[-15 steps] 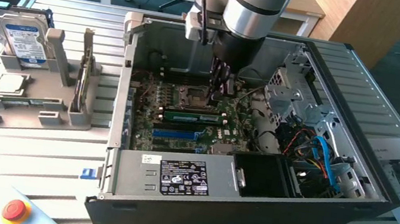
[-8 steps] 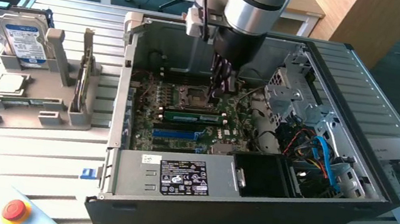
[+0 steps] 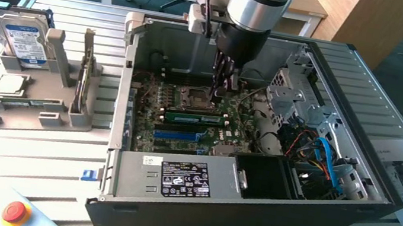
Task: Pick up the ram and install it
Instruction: 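Insert the ram into the slot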
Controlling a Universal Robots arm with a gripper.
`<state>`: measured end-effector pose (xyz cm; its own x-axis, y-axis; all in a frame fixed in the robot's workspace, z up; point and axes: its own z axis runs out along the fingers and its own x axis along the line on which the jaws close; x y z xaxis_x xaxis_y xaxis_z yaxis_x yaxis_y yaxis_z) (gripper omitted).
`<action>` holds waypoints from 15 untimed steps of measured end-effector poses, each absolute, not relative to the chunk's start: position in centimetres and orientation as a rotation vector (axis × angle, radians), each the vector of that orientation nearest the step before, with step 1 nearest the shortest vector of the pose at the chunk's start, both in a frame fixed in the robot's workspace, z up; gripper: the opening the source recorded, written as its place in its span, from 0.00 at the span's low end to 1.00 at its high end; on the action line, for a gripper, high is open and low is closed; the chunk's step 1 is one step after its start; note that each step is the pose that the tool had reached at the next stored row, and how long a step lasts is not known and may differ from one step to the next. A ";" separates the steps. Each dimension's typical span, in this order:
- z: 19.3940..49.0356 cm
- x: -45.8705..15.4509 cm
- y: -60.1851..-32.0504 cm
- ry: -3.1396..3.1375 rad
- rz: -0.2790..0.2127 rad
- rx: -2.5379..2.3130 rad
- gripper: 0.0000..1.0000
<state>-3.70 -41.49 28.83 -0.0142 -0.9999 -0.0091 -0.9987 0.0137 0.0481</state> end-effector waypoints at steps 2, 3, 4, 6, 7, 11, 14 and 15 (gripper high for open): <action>28.8 -3.7 -41.5 -2.217 -0.063 2.186 0.25; 28.8 -3.7 -41.5 -2.217 -0.063 2.186 0.25; 28.9 -3.7 -41.5 -2.217 -0.063 2.186 0.25; 29.0 -3.7 -41.5 -2.217 -0.063 2.186 0.25; 29.1 -3.7 -41.5 -2.217 -0.063 2.186 0.25; 29.6 -3.7 -41.5 -2.217 -0.063 2.186 0.25; 30.0 -3.7 -41.5 -2.217 -0.063 2.186 0.25; 30.2 -3.7 -41.5 -2.217 -0.063 2.186 0.25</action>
